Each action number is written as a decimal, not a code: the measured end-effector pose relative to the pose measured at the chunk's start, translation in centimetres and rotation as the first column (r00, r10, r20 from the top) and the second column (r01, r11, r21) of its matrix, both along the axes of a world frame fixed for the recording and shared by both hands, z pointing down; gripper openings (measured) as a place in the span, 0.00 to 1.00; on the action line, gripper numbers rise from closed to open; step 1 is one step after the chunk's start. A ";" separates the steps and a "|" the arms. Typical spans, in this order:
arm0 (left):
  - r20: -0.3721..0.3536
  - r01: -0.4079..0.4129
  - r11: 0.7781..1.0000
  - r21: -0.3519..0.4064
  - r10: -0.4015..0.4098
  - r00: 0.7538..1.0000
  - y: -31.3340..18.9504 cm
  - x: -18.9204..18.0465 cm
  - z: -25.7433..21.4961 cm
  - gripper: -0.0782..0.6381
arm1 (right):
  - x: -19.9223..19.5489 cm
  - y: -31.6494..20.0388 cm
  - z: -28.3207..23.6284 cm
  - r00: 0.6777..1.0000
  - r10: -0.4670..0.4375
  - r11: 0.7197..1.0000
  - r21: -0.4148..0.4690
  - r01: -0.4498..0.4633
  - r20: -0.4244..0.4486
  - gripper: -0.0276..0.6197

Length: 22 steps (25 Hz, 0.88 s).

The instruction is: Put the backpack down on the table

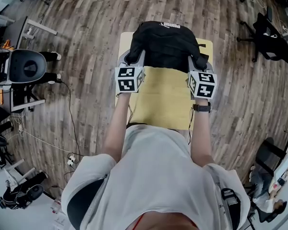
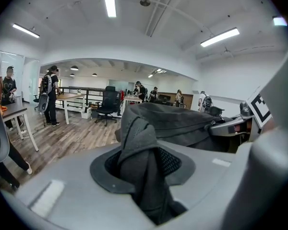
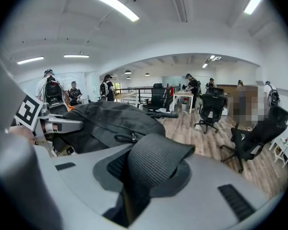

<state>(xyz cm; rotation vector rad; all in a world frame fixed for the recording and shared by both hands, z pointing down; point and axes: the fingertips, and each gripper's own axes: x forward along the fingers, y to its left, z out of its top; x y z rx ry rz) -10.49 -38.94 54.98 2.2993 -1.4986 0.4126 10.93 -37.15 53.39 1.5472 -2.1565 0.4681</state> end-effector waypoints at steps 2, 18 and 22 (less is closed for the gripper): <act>0.005 -0.004 1.000 -0.018 0.004 1.000 -0.4 0.1 1.0 0.29 | 0.1 -0.5 0.8 1.000 -0.001 1.000 -0.016 0.001 -0.004 0.17; 0.033 -0.028 0.992 -0.123 0.033 0.999 -3.9 0.7 7.7 0.29 | 0.6 -4.1 7.2 1.000 -0.009 0.993 -0.122 0.006 -0.022 0.17; 0.040 -0.030 0.988 -0.153 0.036 0.999 -4.5 1.1 9.5 0.29 | 1.0 -4.9 8.7 0.999 -0.017 0.989 -0.147 0.012 -0.033 0.17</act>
